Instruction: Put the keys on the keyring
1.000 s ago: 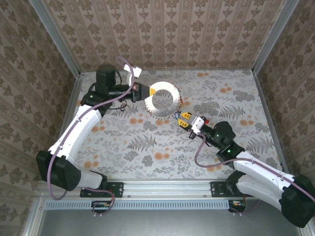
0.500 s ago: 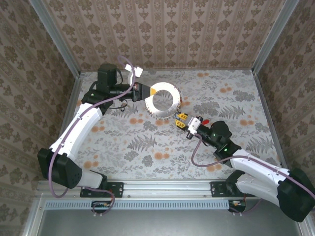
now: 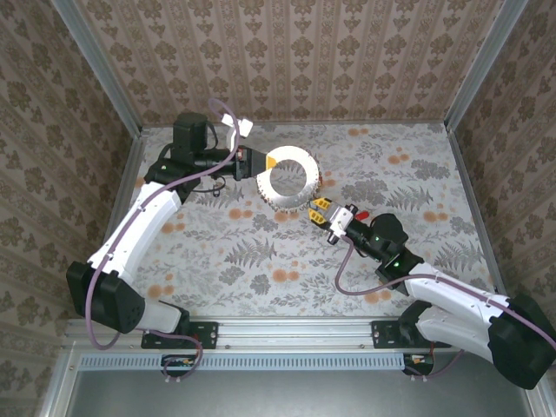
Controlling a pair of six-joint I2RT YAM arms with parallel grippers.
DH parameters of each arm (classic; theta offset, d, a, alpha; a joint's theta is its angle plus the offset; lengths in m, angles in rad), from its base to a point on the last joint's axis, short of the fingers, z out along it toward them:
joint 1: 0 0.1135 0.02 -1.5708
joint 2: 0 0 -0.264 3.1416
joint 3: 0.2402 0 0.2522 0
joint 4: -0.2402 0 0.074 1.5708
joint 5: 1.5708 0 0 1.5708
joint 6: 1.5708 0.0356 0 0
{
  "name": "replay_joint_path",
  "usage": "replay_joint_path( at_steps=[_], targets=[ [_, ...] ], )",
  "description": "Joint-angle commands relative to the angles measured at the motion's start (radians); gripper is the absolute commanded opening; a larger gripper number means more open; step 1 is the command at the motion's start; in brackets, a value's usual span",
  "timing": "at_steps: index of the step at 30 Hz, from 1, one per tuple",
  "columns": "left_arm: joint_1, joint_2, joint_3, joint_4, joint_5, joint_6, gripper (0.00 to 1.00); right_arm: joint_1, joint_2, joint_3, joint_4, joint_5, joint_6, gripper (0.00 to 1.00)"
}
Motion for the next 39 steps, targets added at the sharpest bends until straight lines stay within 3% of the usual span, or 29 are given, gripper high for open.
replay_joint_path(
  at_steps=[1,8,29,34,39],
  targets=[
    [-0.003,-0.007,0.054,-0.011,0.047,0.036,0.0,0.007,0.0,-0.01,0.016,0.055,-0.027,0.22],
    [-0.004,0.004,0.084,-0.066,0.071,0.064,0.0,0.007,0.025,-0.012,0.0,0.058,-0.031,0.26],
    [0.007,0.133,0.254,-0.371,0.172,0.239,0.0,0.0,0.035,-0.076,0.091,0.116,0.004,0.24],
    [0.009,0.162,0.28,-0.393,0.165,0.242,0.0,-0.02,0.022,-0.1,0.114,0.098,0.012,0.24],
    [0.01,0.166,0.283,-0.403,0.128,0.246,0.0,-0.061,-0.014,-0.114,0.105,0.0,0.048,0.24]
  ],
)
